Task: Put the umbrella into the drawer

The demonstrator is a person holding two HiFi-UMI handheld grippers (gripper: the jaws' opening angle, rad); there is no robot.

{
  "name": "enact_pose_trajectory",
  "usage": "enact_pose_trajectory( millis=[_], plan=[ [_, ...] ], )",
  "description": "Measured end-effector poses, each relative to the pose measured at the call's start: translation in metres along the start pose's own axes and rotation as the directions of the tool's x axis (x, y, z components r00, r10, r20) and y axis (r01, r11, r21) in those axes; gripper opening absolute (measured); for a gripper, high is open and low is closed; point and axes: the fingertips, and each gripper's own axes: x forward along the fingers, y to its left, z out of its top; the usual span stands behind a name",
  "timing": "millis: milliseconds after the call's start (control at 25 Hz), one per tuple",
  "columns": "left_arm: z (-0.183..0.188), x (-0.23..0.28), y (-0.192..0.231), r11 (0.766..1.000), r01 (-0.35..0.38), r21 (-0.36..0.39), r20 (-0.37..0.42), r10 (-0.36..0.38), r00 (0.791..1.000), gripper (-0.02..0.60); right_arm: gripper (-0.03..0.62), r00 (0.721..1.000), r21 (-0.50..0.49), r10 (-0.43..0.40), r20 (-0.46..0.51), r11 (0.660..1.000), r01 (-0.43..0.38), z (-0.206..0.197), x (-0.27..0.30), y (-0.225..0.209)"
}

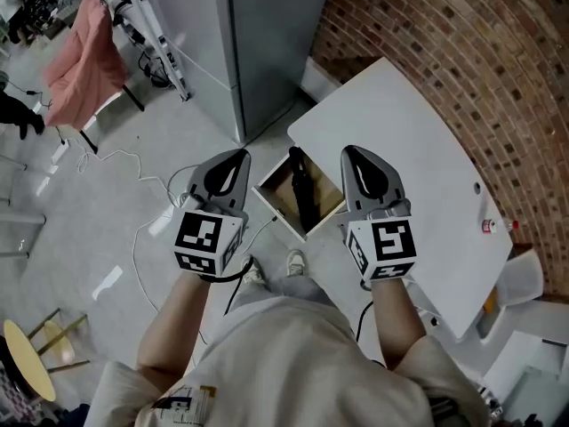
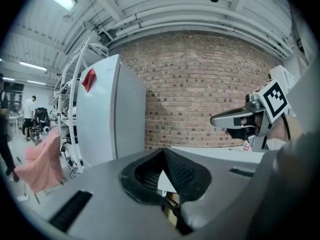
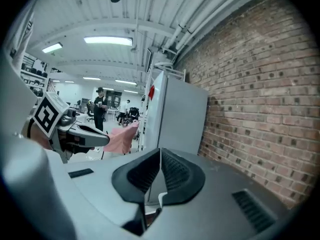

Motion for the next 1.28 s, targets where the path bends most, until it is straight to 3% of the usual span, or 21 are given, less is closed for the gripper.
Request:
enact_pose_trajectory(
  millis=[280,600,1280],
  plan=[
    [0.072,-0.04,-0.015,0.999,0.035,0.026,0.142,-0.038,0.989,0.008,0.015,0.979,-0.078,0.099,0.181,0.993,-0.086,0.083,-0.041,0.029],
    [0.11,-0.084,-0.022,0.991,-0.027,0.129,0.256,-0.007,0.967,0.008,0.014,0.935,-0.049,0.146,0.324,0.989,-0.138,0.132,-0.082,0.042],
    [0.104,-0.128,-0.037,0.991,-0.088,0.1,0.254,0.061,0.965,0.008,0.008,0.923,-0.077,0.256,0.287,0.967,-0.244,0.129,-0.101,0.082]
  ],
)
